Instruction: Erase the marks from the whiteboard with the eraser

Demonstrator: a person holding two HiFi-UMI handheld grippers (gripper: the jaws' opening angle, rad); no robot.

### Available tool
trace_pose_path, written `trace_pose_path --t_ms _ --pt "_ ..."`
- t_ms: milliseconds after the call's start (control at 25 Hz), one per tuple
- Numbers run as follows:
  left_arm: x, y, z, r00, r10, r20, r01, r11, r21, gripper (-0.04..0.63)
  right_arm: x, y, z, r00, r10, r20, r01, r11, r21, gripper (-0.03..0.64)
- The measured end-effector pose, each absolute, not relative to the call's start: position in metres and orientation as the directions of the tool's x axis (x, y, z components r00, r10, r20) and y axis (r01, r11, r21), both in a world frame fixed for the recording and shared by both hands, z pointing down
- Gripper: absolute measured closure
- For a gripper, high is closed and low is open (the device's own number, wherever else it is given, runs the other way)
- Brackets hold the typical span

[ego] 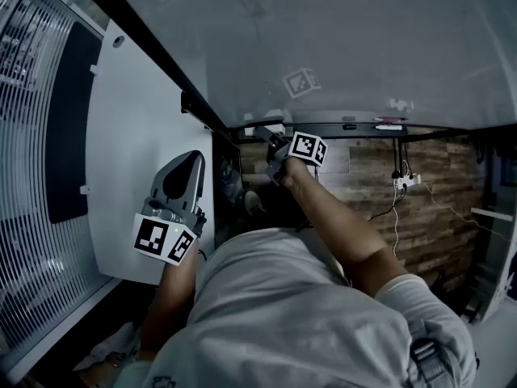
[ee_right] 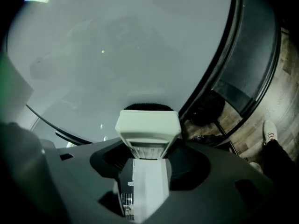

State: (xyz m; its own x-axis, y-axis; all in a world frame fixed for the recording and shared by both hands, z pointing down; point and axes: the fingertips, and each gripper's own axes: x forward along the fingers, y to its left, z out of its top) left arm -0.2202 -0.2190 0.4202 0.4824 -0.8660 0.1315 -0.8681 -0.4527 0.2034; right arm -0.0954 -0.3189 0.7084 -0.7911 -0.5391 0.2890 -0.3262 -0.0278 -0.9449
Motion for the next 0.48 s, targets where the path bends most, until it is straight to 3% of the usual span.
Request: trace_pose_path --t_ms 480 --pt "-0.227 -0.218 0.424 0.464 -0.877 0.122 -0.875 -0.433 0.214 0.588 -0.096 -0.318 0.706 -0.816 -0.512 0.268 -0.292 -0.033 -0.956 0.376"
